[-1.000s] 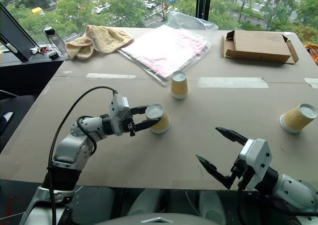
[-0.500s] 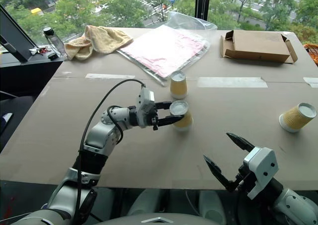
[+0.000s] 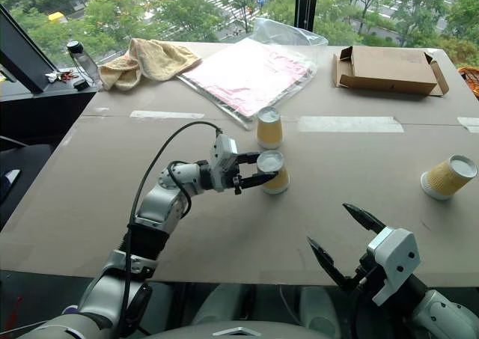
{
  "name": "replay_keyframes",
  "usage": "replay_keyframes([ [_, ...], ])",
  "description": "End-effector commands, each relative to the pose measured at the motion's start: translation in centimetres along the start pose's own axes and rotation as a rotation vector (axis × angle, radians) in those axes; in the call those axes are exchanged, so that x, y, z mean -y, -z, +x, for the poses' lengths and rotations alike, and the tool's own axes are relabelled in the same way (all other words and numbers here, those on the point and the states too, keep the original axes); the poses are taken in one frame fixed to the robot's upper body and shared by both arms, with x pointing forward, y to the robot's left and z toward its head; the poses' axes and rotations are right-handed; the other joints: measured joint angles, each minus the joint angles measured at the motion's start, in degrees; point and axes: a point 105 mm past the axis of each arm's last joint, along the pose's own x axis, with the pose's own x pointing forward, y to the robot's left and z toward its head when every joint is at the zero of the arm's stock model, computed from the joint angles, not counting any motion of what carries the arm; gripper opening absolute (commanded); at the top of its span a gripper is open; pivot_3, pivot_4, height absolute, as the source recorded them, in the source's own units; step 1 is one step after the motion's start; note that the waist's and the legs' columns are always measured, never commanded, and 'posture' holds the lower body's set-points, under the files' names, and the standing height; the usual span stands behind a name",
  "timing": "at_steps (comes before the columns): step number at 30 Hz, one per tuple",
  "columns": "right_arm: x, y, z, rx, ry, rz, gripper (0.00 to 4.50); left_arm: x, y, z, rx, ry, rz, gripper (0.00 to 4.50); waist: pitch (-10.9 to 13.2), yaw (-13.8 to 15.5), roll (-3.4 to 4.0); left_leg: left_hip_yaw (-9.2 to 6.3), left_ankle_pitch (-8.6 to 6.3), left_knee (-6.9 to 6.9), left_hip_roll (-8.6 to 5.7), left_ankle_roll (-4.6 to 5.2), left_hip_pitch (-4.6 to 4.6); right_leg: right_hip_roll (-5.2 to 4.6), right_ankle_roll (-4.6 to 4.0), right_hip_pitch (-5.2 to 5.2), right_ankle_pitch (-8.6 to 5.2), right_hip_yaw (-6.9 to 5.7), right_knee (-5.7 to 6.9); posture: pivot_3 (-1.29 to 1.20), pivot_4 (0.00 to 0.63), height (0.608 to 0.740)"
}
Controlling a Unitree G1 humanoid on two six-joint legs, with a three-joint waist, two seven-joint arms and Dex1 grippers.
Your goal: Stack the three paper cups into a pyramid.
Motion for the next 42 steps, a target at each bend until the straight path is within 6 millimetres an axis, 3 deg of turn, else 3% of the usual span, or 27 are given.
replay_keyframes([
  [1,0.0,-0.9,0.0,0.036,0.0,-0.025,4.5,-1.3,-1.1,0.2,0.018,-0.061,0.033,2.44,0.0,0.0,0.0,0.0,0.0,0.0,0.0,0.0,0.0,0.0,0.0,0.0,0.0,0.0,0.0,0.0,0.15,0.74],
  [15,0.6,-0.7,-0.1,0.023,0.04,-0.027,4.5,-0.9,-1.0,2.5,0.041,-0.052,0.0,2.44,0.0,0.02,-0.01,0.0,0.0,0.01,-0.02,0.0,0.0,0.01,0.0,0.0,0.0,-0.01,0.01,0.0,0.15,0.74],
  [18,0.8,-0.7,-0.1,0.026,0.049,-0.03,4.5,-1.3,-1.6,2.1,0.066,-0.075,-0.012,3.6,0.0,0.02,-0.01,0.0,0.0,0.01,-0.03,-0.01,0.0,0.01,0.0,0.0,0.0,-0.01,0.02,0.0,0.15,0.74],
  [20,1.2,-1.1,0.2,0.051,0.071,-0.026,4.5,-1.4,-2.2,1.3,0.087,-0.079,-0.017,4.43,0.01,-0.17,-0.02,-0.01,0.0,0.01,-0.02,-0.01,0.0,0.01,0.0,0.0,0.0,-0.01,0.02,0.0,0.15,0.74],
  [25,3.5,-2.4,2.1,0.111,0.11,-0.039,4.5,-0.9,-3.7,-1.6,0.125,-0.074,-0.056,4.43,0.01,-1.3,-0.01,-0.01,0.01,0.01,0.0,-0.02,0.02,0.0,0.0,-0.01,0.0,0.05,0.05,0.0,0.15,0.74],
  [31,8.8,-4.7,6.8,0.101,0.092,-0.089,4.5,-0.4,-4.0,-6.3,0.106,-0.152,-0.053,4.43,0.03,-1.6,0.0,0.01,0.02,0.01,0.01,-0.03,0.11,-0.05,-0.02,-0.01,0.01,0.18,0.07,0.0,0.15,0.74],
  [34,10.6,-5.7,8.7,0.097,0.064,-0.105,4.5,-0.6,-3.9,-7.6,0.102,-0.215,-0.063,4.43,0.06,-0.93,0.03,-0.04,0.01,0.0,0.02,-0.03,0.08,0.0,-0.02,-0.02,0.01,0.11,0.06,0.0,0.15,0.74],
  [38,11.0,-6.2,10.3,0.092,-0.02,-0.128,4.5,-1.2,-4.1,-8.6,0.093,-0.293,-0.056,4.43,0.07,-0.03,0.03,-0.24,0.04,0.0,-0.02,-0.08,-0.13,0.0,-0.02,-0.06,0.0,-0.02,-0.11,0.0,0.15,0.74],
  [40,10.2,-6.2,10.8,0.089,-0.096,-0.102,4.5,-1.1,-4.3,-9.0,0.092,-0.311,-0.056,4.43,0.07,-0.01,0.03,-0.22,0.13,0.0,-0.06,-0.22,-0.23,-0.03,-0.02,-0.13,0.01,-0.05,-0.16,0.0,0.15,0.74],
  [42,8.3,-6.3,11.5,0.085,-0.204,-0.059,4.5,-0.6,-4.1,-9.6,0.081,-0.313,-0.06,4.43,0.07,-0.27,0.03,-0.21,0.15,0.0,-0.08,-0.25,-0.28,-0.11,-0.01,-0.19,0.01,-0.03,-0.18,0.0,0.15,0.74],
])
